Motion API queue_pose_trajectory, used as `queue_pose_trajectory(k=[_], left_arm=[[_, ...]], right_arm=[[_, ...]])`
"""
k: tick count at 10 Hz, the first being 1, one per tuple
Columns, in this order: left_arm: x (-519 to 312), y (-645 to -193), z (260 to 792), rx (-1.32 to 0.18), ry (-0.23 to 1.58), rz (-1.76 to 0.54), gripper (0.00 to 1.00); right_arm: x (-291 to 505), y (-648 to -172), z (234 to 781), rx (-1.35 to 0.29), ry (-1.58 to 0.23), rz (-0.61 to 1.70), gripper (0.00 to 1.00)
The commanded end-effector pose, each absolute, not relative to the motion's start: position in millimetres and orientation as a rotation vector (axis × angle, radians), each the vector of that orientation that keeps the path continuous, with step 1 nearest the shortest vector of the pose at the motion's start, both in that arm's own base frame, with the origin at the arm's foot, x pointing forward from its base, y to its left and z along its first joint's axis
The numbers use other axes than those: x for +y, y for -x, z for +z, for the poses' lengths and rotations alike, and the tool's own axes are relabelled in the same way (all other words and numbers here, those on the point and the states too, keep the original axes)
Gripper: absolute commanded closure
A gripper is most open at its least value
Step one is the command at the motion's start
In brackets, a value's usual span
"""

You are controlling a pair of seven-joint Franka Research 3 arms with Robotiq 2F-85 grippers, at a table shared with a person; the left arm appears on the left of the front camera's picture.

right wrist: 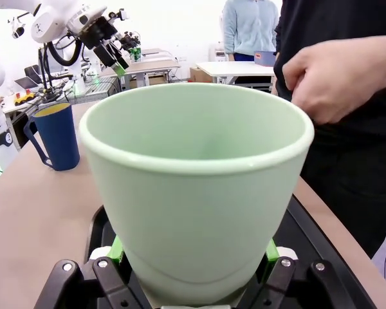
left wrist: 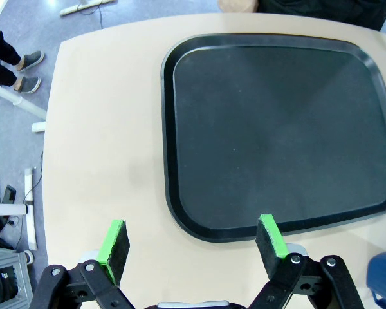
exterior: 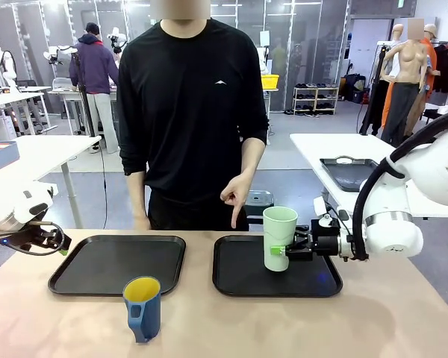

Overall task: Sort and store the cups by type.
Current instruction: Place the picked Reusable plastic cup into the Flat Tray indicated by the person.

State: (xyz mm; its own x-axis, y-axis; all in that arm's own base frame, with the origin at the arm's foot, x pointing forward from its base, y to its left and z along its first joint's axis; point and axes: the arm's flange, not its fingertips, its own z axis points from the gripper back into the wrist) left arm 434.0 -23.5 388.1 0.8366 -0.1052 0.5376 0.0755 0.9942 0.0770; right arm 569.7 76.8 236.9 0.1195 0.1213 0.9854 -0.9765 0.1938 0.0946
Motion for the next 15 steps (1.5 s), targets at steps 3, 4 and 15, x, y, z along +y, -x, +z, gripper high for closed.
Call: queue_pose_trajectory(k=[3,4,15], left_arm=[[-25,-433,389,-0.573,-0.060,-0.100,0.00],[-25,-433,389,-0.573,-0.060,-0.100,0.00],[-25,-433,389,-0.573,-0.060,-0.100,0.00]], right_arm=[[84,-583,222,-1.124,-0.982,1.044,0.15],[85,-584,219,-1.126,-0.965,1.040,0.15],[71,-570,223,-1.062,-0.956,1.050,0.00]])
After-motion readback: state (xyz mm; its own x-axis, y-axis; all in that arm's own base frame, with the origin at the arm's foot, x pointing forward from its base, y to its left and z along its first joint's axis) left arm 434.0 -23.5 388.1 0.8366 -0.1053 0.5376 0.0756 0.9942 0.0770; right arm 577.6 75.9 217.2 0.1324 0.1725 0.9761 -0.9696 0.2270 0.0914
